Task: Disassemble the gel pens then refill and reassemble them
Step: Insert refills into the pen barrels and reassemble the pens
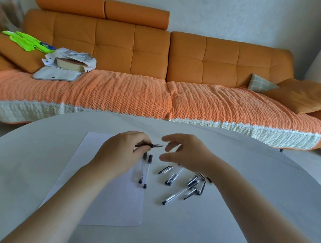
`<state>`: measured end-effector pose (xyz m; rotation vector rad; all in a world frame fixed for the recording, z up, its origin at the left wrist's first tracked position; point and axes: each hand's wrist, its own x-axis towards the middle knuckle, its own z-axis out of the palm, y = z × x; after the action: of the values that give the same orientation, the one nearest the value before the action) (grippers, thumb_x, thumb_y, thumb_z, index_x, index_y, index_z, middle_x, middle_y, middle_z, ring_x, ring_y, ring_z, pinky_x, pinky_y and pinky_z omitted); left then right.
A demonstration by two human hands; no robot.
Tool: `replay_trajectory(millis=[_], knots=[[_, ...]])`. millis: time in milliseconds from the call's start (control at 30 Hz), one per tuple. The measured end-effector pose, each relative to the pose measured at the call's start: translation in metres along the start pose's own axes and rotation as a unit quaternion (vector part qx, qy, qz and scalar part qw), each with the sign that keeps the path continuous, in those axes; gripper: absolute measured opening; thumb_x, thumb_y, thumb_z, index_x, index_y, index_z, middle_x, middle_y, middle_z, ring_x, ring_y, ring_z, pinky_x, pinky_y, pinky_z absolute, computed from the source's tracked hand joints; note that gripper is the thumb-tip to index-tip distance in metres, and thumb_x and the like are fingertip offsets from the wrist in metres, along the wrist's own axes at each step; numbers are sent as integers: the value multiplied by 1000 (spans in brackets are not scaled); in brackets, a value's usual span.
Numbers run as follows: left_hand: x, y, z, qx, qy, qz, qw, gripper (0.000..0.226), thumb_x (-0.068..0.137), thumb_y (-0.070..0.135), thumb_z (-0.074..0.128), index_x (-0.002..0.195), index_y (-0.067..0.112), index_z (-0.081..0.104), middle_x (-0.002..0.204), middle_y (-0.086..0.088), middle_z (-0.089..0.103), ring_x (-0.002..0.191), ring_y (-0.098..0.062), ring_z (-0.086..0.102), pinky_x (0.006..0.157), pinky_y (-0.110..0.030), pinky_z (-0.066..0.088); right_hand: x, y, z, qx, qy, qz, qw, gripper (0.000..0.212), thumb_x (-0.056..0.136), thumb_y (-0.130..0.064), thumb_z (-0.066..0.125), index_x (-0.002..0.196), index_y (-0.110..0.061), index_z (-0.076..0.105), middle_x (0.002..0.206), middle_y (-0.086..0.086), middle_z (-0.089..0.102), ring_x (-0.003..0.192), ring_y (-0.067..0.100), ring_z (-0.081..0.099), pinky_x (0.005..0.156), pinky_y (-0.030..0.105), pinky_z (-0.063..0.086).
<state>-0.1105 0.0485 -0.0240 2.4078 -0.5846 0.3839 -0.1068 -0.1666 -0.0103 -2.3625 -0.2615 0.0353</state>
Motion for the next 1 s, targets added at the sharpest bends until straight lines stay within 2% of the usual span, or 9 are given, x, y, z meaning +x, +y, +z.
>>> replay_trajectory(millis=[100, 200, 400, 533, 600, 733, 800, 867, 1000], knots=[[-2, -10, 1, 16, -58, -55, 997, 11, 99, 32, 49, 96, 30, 61, 83, 8, 64, 66, -9, 54, 60, -30, 44, 2, 10, 5, -128, -8, 27, 991, 24, 91, -36, 65, 115, -39, 68, 103, -20, 65, 90, 3, 61, 83, 25, 46], [-4, -17, 2, 4, -95, -77, 992, 17, 101, 29, 45, 93, 28, 60, 82, 8, 62, 68, -7, 53, 63, -28, 43, -1, 14, 14, -274, -35, -9, 961, 24, 95, -29, 61, 114, -39, 70, 111, -17, 63, 109, 9, 51, 85, 25, 34], [-5, -22, 3, -9, -121, -79, 990, 18, 99, 27, 50, 86, 30, 62, 86, 11, 62, 83, -9, 58, 73, -24, 45, 5, 18, 20, -294, -42, -41, 954, 18, 88, -38, 70, 105, -40, 73, 93, -22, 54, 103, 8, 48, 79, 24, 30], [-6, -19, 4, 36, -111, -70, 991, 9, 96, 36, 56, 95, 36, 65, 87, 16, 64, 81, -4, 57, 70, -26, 46, 4, 19, 23, -282, -30, -43, 958, 17, 88, -36, 70, 104, -37, 73, 96, -19, 59, 100, 8, 49, 77, 24, 32], [-5, -18, 5, 65, -94, -70, 991, 7, 93, 40, 59, 96, 37, 65, 86, 16, 64, 78, -3, 56, 63, -25, 43, 5, 20, 24, -282, -28, -42, 958, 17, 88, -35, 69, 105, -36, 73, 99, -17, 62, 102, 10, 52, 77, 24, 34], [-1, -16, 9, 39, -81, -138, 986, 9, 92, 42, 57, 88, 36, 63, 79, 22, 68, 74, 0, 60, 57, -24, 41, 5, 19, 23, -292, -32, -42, 955, 23, 89, -35, 68, 112, -35, 70, 104, -14, 64, 102, 10, 52, 80, 25, 37], [3, -14, 12, -13, -76, -171, 982, 13, 93, 42, 55, 84, 35, 62, 79, 22, 71, 72, -7, 65, 58, -29, 48, 5, 15, 20, -266, -29, -40, 963, 27, 89, -37, 67, 116, -34, 68, 108, -14, 64, 95, 6, 52, 80, 23, 38], [8, -9, 13, -104, -51, -194, 974, 13, 93, 35, 56, 84, 31, 64, 79, 15, 74, 71, -18, 68, 65, -37, 54, 6, 7, 19, -170, -34, -28, 984, 27, 90, -38, 66, 115, -33, 70, 108, -17, 67, 87, -1, 56, 81, 20, 43], [17, 3, 10, -326, -1, -256, 910, 12, 94, 19, 62, 94, 10, 69, 88, -6, 75, 64, -20, 71, 58, -30, 58, 10, -13, 27, 25, -45, -3, 999, 17, 88, -36, 66, 98, -28, 78, 90, -12, 75, 82, 6, 67, 79, 27, 56]])
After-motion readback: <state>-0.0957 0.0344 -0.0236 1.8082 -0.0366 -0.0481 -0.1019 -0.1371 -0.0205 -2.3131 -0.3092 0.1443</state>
